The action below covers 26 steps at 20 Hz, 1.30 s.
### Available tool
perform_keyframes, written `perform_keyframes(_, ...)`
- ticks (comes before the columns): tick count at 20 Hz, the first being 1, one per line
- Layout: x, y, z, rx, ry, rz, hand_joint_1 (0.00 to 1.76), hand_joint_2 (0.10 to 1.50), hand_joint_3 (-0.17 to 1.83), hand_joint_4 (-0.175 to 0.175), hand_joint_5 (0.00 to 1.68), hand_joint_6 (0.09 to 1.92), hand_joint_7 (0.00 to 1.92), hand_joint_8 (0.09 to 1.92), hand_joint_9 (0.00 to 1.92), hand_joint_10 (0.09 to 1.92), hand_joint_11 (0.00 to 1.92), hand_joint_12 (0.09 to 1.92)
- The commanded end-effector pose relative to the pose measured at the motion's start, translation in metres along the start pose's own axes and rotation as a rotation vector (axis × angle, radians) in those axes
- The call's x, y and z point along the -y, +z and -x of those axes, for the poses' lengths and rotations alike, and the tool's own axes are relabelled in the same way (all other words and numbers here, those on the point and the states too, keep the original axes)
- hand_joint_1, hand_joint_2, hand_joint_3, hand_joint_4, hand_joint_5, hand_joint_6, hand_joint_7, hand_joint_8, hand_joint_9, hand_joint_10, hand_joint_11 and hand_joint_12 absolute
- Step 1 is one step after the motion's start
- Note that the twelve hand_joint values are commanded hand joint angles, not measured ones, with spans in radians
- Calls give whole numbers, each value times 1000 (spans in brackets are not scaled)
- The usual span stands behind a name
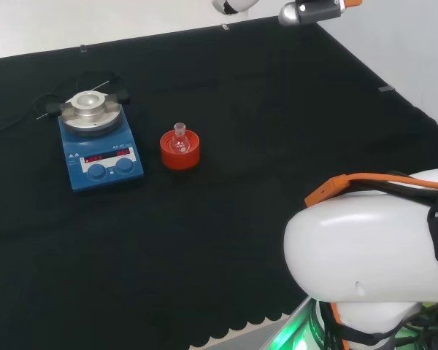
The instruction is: Pick up the round-bottom flask.
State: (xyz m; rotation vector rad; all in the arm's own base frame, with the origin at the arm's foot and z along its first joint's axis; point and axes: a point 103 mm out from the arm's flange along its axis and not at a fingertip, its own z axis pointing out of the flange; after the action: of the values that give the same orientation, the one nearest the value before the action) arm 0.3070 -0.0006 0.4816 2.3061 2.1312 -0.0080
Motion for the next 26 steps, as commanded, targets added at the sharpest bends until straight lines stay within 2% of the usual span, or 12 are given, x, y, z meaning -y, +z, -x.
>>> perform_keyframes(1, 0, 1, 1, -5, -2, 3, 600, 591, 732, -70, 42, 87, 0, 338, 0, 358, 0, 348)
perform_keyframes(4, -1, 4, 3, -24, -13, 17, 600, 592, 730, -71, 49, 87, 0, 352, 0, 368, 0, 345)
perform_keyframes(6, -1, 9, 8, -42, -22, 33, 604, 590, 726, -74, 70, 87, 0, 427, 0, 481, 0, 418)
perform_keyframes(11, -6, 26, 18, -78, -50, 39, 632, 560, 739, -94, 182, 87, 42, 724, 39, 875, 0, 1122)
perform_keyframes(13, -8, 33, 21, -91, -67, 41, 640, 545, 751, -98, 208, 87, 66, 796, 76, 939, 0, 1285)
perform_keyframes(16, -14, 46, 25, -132, -81, 38, 661, 524, 765, -106, 244, 87, 114, 854, 129, 974, 0, 1391)
perform_keyframes(20, -21, 65, 31, -179, -95, 2, 679, 505, 779, -118, 289, 87, 178, 890, 201, 986, 0, 1498)
perform_keyframes(26, -31, 90, 36, -230, -108, -32, 697, 489, 786, -132, 342, 103, 267, 929, 293, 1002, 49, 1538)
